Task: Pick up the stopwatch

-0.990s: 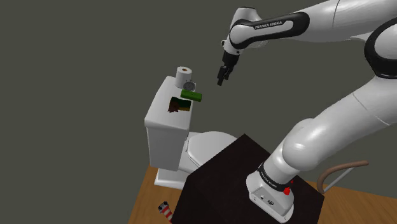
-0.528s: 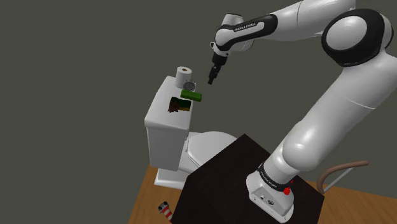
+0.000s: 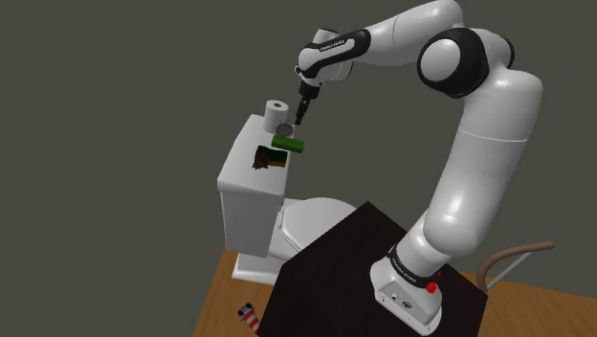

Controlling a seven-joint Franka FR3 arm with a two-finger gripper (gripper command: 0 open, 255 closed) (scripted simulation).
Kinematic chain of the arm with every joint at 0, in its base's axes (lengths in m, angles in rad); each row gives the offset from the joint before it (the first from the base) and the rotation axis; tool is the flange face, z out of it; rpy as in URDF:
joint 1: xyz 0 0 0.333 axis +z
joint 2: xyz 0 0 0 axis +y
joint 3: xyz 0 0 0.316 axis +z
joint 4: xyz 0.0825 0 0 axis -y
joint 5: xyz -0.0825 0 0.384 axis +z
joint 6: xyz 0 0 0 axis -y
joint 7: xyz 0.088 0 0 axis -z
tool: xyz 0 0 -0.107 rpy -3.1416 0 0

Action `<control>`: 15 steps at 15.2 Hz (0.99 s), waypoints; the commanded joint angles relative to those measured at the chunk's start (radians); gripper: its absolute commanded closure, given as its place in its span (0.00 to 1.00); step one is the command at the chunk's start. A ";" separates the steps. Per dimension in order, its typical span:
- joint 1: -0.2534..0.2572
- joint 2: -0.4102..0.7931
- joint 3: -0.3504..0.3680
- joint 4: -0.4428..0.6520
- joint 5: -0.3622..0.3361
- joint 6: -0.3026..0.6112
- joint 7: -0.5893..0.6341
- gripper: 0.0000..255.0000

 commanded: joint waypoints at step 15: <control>-0.037 0.214 0.052 0.163 0.070 0.063 -0.122 1.00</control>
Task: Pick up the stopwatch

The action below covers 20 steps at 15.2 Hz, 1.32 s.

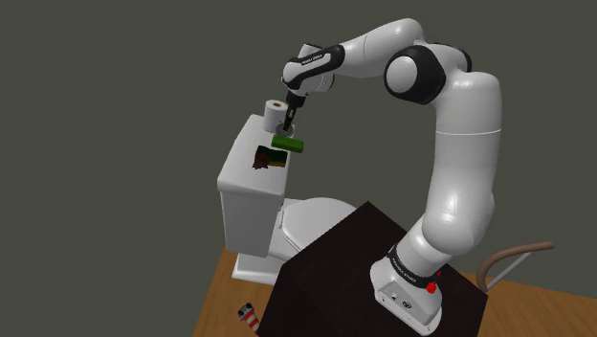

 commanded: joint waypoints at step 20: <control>0.005 -0.069 -0.013 0.060 -0.024 -0.127 0.020 1.00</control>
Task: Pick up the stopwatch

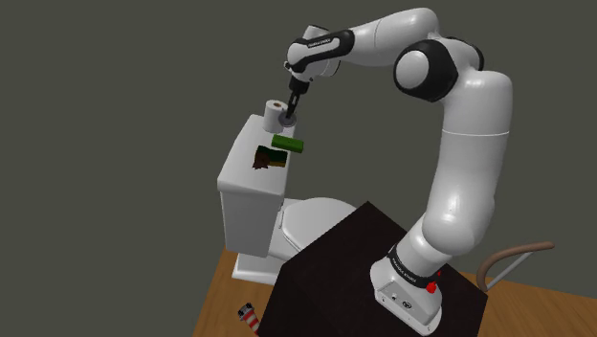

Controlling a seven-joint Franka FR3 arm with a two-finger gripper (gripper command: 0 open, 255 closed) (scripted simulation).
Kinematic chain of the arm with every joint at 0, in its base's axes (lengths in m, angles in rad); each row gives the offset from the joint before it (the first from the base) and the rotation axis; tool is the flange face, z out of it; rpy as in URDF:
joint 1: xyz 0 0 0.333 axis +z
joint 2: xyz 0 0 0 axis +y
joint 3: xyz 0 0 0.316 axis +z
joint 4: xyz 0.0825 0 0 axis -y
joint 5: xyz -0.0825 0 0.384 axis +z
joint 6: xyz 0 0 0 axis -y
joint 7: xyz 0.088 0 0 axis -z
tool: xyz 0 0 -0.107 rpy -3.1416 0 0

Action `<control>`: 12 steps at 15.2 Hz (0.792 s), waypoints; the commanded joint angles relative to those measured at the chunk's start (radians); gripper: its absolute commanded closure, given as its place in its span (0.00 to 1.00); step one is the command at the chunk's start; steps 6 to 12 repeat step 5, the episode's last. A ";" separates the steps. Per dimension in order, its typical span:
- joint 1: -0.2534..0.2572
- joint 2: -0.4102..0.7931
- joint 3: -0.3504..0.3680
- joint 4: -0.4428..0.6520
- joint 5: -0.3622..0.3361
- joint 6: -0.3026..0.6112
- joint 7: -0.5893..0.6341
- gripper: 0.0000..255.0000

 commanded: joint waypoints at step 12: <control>0.001 -0.018 -0.003 0.029 -0.007 -0.047 0.007 1.00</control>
